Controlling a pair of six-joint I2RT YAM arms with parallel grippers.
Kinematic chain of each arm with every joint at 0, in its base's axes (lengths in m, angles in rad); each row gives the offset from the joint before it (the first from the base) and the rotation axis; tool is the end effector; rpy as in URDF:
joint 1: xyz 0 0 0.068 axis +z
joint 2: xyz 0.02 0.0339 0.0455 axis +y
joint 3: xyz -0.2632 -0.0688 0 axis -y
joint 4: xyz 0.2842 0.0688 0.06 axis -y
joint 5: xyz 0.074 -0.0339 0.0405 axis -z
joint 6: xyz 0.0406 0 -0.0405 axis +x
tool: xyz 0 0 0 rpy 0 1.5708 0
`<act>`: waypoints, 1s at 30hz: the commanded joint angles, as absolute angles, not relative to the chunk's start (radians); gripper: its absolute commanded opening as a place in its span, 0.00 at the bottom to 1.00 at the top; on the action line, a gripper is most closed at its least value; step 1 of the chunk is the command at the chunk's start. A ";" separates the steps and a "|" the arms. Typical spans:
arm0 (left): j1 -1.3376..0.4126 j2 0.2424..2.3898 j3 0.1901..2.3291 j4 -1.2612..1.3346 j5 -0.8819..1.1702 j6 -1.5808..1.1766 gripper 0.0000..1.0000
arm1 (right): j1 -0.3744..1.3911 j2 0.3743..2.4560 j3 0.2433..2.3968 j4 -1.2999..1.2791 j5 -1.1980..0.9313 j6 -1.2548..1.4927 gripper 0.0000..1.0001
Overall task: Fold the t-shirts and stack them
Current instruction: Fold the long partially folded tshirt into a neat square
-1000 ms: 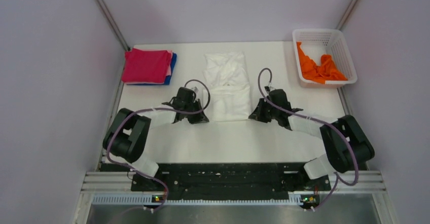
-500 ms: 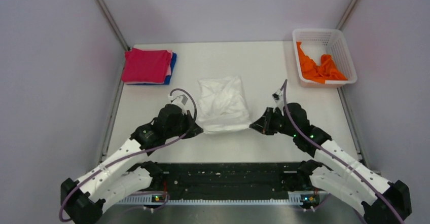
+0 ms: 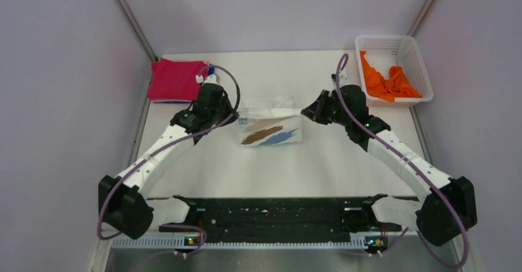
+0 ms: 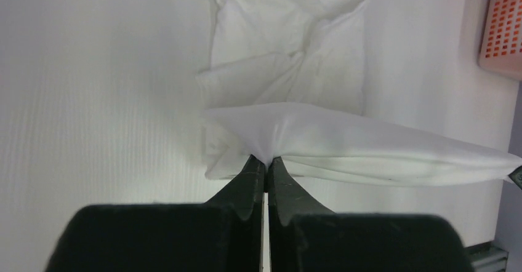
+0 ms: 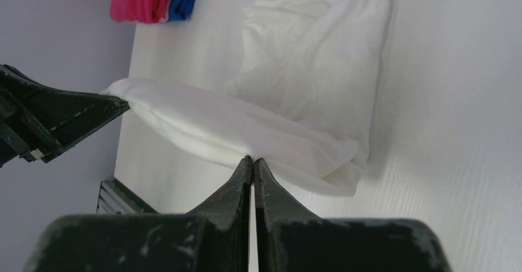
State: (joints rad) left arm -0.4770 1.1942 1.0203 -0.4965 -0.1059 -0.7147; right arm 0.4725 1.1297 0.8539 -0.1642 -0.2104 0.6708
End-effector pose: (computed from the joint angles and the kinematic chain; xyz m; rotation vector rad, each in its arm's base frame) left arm 0.2713 -0.1354 0.2971 -0.3296 2.2659 -0.5204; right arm 0.2635 0.1442 0.2834 0.0687 2.1278 0.9178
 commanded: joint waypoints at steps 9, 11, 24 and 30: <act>-0.289 1.656 1.388 -0.374 0.064 -0.576 0.00 | 0.308 1.522 1.083 0.088 -0.279 0.623 0.00; -0.267 1.724 1.430 -0.370 0.080 -0.573 0.00 | 0.291 1.590 1.123 0.124 -0.298 0.624 0.00; -0.171 2.110 1.722 -0.359 0.219 -0.561 0.00 | 0.217 2.054 1.422 0.167 -0.384 0.611 0.00; -0.154 2.220 1.857 -0.416 0.223 -0.582 0.37 | 0.201 2.228 1.612 0.076 -0.413 0.567 0.42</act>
